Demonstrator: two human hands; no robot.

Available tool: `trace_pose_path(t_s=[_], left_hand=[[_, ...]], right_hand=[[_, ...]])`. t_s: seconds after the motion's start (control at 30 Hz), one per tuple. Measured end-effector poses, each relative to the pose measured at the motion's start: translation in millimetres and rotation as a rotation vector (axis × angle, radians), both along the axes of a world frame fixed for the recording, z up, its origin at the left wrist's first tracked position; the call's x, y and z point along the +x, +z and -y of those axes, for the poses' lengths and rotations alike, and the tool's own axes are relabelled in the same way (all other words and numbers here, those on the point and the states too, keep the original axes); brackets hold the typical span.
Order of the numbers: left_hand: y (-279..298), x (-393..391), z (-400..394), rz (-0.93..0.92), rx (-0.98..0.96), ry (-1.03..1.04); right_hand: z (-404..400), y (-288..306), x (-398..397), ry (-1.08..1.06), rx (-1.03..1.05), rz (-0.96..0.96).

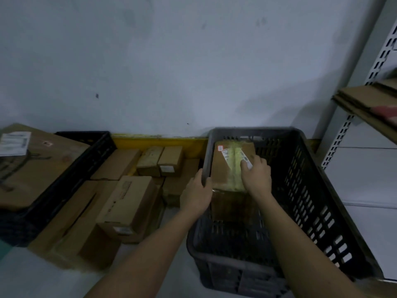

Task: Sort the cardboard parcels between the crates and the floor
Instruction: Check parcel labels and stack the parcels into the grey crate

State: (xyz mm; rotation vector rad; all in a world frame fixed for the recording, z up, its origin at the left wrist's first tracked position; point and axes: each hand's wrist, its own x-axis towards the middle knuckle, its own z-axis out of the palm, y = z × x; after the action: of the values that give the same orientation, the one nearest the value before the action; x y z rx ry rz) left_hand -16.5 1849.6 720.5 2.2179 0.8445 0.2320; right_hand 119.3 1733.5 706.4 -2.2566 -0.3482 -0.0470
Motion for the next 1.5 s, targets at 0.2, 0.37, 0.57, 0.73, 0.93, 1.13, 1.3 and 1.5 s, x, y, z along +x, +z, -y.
trace_pose_path(t_s=[0.2,0.37,0.57,0.73,0.93,1.13,1.3,1.5], left_hand=[[4,-22,-42,-0.048,0.088,-0.011],[26,-57,-96,-0.066,0.158,0.027],[35,-135,-170,-0.212,0.327,0.111],[17,-205,-235,-0.258,0.273,0.192],[-13,-275,-275,-0.191,0.263,0.231],[-54,-341,-294,-0.005,0.153,0.324],[-79,-363,-313,0.077,-0.074,0.387],[-87,-363,-318,0.117,-0.446,0.393]], right_hand=[[-18,35,-22,0.282,0.035,0.123],[-63,62,-48,0.54,-0.088,0.101],[-136,75,-100,0.685,-0.174,0.058],[-199,69,-156,0.728,-0.239,0.062],[-250,55,-228,0.773,-0.332,0.01],[-266,32,-307,0.681,-0.173,-0.16],[-264,-11,-351,0.44,-0.087,-0.402],[-271,-41,-385,0.341,0.096,-0.816]])
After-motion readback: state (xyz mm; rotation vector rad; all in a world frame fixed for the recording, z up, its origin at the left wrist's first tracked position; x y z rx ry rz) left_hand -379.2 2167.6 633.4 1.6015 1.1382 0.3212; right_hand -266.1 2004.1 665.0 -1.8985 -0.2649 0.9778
